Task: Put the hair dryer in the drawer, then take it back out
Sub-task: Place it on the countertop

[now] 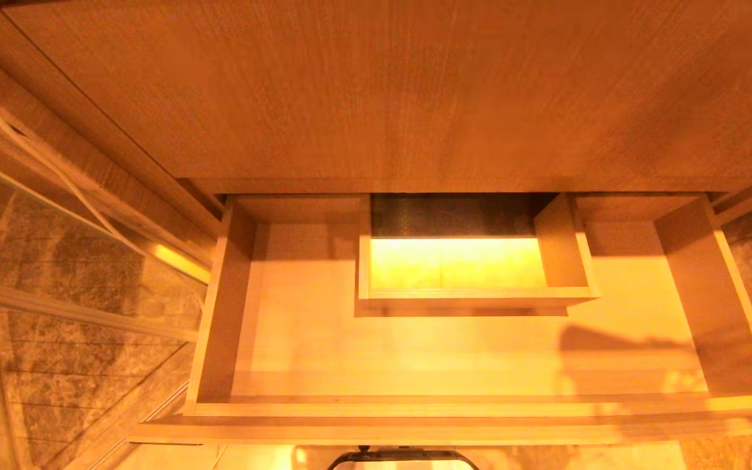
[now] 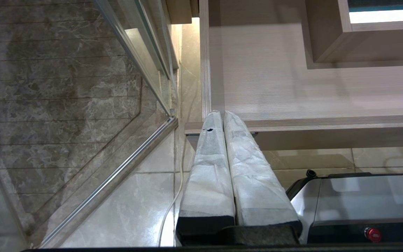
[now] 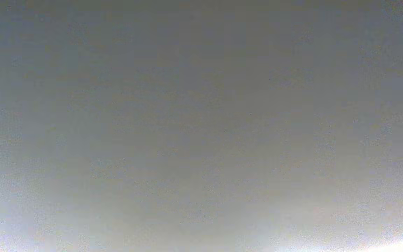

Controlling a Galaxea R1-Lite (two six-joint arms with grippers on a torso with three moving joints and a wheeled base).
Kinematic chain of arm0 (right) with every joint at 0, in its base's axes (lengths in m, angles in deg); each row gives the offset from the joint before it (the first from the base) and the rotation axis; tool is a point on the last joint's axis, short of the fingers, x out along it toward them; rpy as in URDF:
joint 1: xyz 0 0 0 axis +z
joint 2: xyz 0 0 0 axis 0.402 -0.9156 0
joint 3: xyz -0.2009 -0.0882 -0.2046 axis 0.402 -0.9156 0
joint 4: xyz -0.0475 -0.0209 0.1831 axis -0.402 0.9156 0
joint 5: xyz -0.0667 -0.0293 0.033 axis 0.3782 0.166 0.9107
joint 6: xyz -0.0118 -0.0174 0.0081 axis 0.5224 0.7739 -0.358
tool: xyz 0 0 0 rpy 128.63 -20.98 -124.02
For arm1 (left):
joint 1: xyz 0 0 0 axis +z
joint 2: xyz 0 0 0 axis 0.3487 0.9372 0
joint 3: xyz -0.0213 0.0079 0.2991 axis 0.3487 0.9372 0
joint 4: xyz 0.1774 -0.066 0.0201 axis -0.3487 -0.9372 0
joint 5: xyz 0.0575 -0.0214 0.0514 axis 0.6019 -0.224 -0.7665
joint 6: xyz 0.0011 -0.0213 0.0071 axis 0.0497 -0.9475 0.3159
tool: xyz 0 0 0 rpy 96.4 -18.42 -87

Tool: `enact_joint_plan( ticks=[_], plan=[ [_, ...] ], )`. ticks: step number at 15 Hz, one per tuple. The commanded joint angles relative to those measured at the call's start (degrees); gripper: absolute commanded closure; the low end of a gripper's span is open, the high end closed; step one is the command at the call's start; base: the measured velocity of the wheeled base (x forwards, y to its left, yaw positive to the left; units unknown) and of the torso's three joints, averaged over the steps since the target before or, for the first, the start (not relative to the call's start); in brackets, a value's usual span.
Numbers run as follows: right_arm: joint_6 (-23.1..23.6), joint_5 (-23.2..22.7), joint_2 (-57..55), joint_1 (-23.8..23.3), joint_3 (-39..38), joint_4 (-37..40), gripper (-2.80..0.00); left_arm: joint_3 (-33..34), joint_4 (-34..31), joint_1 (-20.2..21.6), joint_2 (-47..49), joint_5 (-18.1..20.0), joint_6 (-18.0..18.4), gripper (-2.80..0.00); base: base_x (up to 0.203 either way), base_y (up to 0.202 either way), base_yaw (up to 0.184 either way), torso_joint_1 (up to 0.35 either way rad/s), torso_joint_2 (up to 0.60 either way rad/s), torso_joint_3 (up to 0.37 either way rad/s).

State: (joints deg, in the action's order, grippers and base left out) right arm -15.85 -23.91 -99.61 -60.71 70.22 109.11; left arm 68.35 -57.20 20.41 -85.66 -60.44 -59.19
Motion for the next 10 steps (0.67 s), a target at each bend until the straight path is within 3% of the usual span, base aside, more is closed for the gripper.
enact_joint_plan(
  ticks=[1, 4, 10],
  plan=[
    [0.32, -0.07, 0.43, -0.08, 0.28, -0.93, 0.0, 0.09, 0.01, 0.0, 0.01, -0.01, -0.03, 0.0, 0.0, 0.0, 0.0, 0.037, 0.0, 0.134],
    [0.6, -1.78, 0.71, -0.08, 0.2, -2.38, 0.0, 0.09, 0.01, 0.0, 0.0, -0.01, -0.04, 0.0, 0.0, 0.0, 0.0, 0.376, -0.01, 0.354],
    [1.01, -2.45, 0.8, -0.38, 0.16, -2.91, 0.0, 0.09, 0.01, 0.0, 0.0, -0.01, -0.04, 0.0, 0.0, 0.0, 0.0, 0.493, -0.06, 0.422]
  ],
)
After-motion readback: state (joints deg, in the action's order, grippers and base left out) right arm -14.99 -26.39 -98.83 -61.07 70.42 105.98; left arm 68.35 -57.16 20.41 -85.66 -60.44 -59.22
